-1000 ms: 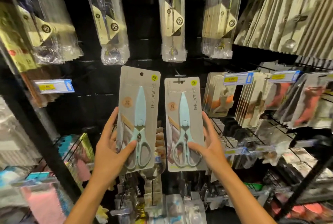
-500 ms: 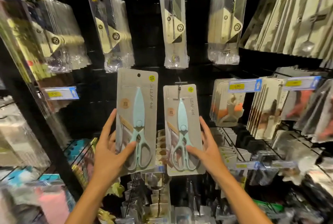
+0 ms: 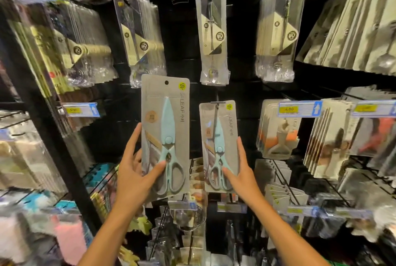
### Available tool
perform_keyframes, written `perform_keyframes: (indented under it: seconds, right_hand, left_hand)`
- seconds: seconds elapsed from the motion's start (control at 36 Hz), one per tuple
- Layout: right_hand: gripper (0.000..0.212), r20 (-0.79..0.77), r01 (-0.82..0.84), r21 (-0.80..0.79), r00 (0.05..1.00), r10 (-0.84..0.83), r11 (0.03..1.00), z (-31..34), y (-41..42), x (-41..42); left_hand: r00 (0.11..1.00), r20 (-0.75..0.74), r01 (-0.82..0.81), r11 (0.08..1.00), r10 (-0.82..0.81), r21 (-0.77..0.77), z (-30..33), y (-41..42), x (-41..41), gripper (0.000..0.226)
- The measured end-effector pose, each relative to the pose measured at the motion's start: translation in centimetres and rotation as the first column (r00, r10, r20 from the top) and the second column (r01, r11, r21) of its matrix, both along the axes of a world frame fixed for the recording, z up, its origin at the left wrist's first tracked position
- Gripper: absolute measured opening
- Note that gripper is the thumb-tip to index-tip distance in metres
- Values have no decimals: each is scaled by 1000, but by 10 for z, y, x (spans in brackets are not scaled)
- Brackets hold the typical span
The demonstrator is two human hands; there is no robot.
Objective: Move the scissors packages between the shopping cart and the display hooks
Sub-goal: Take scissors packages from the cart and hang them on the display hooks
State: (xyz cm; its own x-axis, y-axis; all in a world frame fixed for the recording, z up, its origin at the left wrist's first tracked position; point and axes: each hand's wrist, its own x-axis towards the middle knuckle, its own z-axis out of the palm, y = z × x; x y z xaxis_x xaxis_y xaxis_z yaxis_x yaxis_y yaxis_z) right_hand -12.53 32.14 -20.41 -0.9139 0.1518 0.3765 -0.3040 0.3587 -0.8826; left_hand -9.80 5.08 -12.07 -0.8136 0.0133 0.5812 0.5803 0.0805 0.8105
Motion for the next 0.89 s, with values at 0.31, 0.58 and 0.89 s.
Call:
perform_keyframes:
  seconds: [0.31,0.58,0.89]
  right_hand:
    - [100,43,142,190,987,-152,971,-6,16,-74]
    - [110,118,235,311,952,-283,921,-8,29,-132]
    - [109,169,253,281,936,-308,926,-3,28,-151]
  left_hand:
    - [999,-35,12,1000,-13,-22,14,-4,-27,96]
    - [998,-62,31,999,-30,10,27,-6,-44,97]
    - [998,-64,25,1000,-26,-12,32,-7,-51,96]
